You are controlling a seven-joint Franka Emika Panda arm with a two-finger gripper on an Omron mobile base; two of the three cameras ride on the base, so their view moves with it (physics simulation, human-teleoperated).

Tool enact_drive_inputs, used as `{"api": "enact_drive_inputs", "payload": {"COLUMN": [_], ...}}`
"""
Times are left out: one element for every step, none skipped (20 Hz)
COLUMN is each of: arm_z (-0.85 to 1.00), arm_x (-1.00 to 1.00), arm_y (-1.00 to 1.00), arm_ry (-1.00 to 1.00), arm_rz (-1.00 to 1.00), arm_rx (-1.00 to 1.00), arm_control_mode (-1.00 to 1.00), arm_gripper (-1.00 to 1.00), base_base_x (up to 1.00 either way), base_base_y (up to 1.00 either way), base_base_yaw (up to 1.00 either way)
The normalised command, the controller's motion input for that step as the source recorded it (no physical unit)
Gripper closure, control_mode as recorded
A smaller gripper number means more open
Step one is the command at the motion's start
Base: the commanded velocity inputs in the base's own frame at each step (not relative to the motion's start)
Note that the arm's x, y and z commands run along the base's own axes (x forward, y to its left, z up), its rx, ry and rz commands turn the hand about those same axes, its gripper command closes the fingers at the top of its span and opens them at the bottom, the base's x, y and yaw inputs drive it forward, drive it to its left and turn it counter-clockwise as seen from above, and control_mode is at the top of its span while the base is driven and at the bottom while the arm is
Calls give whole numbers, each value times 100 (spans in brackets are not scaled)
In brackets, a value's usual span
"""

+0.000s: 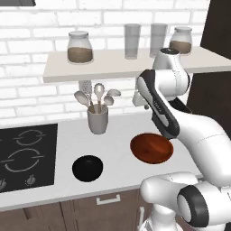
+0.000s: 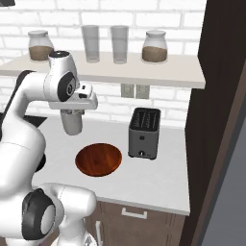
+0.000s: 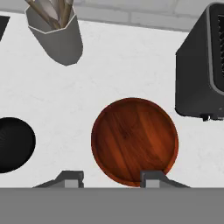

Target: Pick up the bowls on the counter and stack them on top of one another in the open cabinet. Place the smaller bowl on top of the larger bowl.

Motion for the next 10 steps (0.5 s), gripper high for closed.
{"api": "enact_drive_inputs", "payload": {"arm_z": [0,0,0,-21,-8,-31,-41,-53,-54,-52], "arm_x": [-7,-40,-20,0,-29,-34,0,0,0,0], "arm_y": [0,0,0,0,19,62,100,100,100,100], "arm_ry": [0,-15,0,9,0,0,0,0,0,0], "arm_rz": [0,0,0,0,0,0,0,0,0,0], "arm_rx": [0,0,0,0,0,0,0,0,0,0], "arm_control_mode": [-100,-100,-100,-100,-100,-100,-100,-100,-100,-100], "arm_gripper": [-100,-100,-100,-100,-100,-100,-100,-100,-100,-100], "base_base_x": [0,0,0,0,0,0,0,0,0,0], "base_base_y": [0,0,0,0,0,0,0,0,0,0], "base_base_yaw": [0,0,0,0,0,0,0,0,0,0]}}
